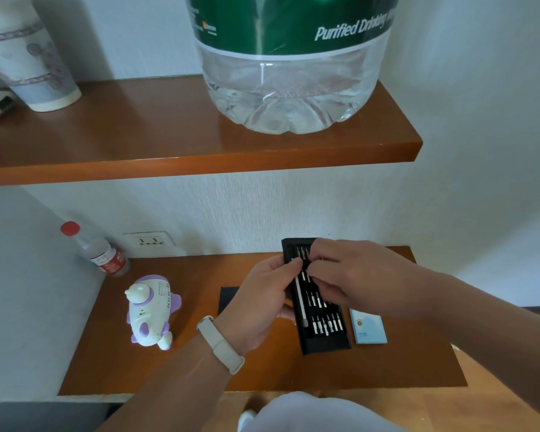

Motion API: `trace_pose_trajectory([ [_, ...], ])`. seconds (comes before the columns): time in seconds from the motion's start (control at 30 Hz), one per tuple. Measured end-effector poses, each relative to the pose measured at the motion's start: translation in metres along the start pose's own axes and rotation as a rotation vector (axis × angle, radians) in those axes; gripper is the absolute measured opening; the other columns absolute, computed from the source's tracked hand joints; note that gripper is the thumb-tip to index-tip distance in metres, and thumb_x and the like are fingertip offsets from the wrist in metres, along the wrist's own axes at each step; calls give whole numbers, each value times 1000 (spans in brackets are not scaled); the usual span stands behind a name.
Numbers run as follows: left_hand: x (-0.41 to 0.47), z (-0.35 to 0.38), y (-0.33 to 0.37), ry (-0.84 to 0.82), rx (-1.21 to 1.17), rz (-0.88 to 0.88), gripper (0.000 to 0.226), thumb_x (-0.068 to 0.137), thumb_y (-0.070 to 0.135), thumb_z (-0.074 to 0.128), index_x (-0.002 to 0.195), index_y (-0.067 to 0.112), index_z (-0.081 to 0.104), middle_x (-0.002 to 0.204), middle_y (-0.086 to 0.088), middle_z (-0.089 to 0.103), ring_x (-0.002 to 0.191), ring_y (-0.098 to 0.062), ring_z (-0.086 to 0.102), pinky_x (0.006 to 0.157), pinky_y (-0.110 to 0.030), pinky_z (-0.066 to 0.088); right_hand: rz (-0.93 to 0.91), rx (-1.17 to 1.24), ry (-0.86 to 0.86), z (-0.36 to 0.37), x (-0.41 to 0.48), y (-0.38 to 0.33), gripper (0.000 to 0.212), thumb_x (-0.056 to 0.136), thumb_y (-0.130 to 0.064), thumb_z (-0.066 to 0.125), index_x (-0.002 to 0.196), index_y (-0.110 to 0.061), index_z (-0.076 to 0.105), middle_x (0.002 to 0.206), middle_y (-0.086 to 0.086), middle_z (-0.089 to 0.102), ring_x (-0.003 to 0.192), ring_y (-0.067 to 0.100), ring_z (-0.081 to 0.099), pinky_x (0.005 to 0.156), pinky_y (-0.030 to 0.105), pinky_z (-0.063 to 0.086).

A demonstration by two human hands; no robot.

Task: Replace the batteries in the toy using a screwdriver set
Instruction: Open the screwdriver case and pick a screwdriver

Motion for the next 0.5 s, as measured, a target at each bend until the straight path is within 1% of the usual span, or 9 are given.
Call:
trace_pose_trajectory([
  [0.1,2,-2,1,15,0,-4,31,107,28,48,115,6,68,107,-23,72,90,-32,70,89,-68,53,18,45,15,0,0,1,7,88,-16,65,83,-13,70,92,3,63,60,13,56,54,20,45],
  [0.2,3,-2,-1,20,8,-17,32,106,28,49,117,5,68,108,-23,73,90,-31,71,89,-64,56,73,134,-4,0,0,8,20,93,-23,57,89,-13,74,98,1,64,61,13,61,55,21,48],
  [0.33,3,-1,-3,10,12,-28,32,106,27,49,118,3,67,107,-21,74,89,-29,72,86,-57,58,121,173,-78,5,2,15,19,97,-25,58,97,-14,74,107,-3,61,72,13,62,64,23,48],
  [0.4,3,-1,-4,7,4,-29,33,106,27,49,118,2,66,108,-22,73,89,-30,72,85,-56,58,112,158,-90,4,4,14,19,97,-24,58,97,-14,74,107,-3,61,72,12,61,64,25,50],
  [0.5,2,0,-4,-3,-2,-29,31,106,27,50,116,3,67,103,-19,74,89,-30,72,85,-56,59,63,103,-86,1,6,7,11,92,-17,65,88,-11,73,96,2,63,62,14,58,57,23,43],
])
Point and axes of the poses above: each hand's wrist, its own x-axis towards the middle knuckle, its own z-axis out of the palm, y = z × x, the point moved 7 cm from there along x, towards the middle knuckle
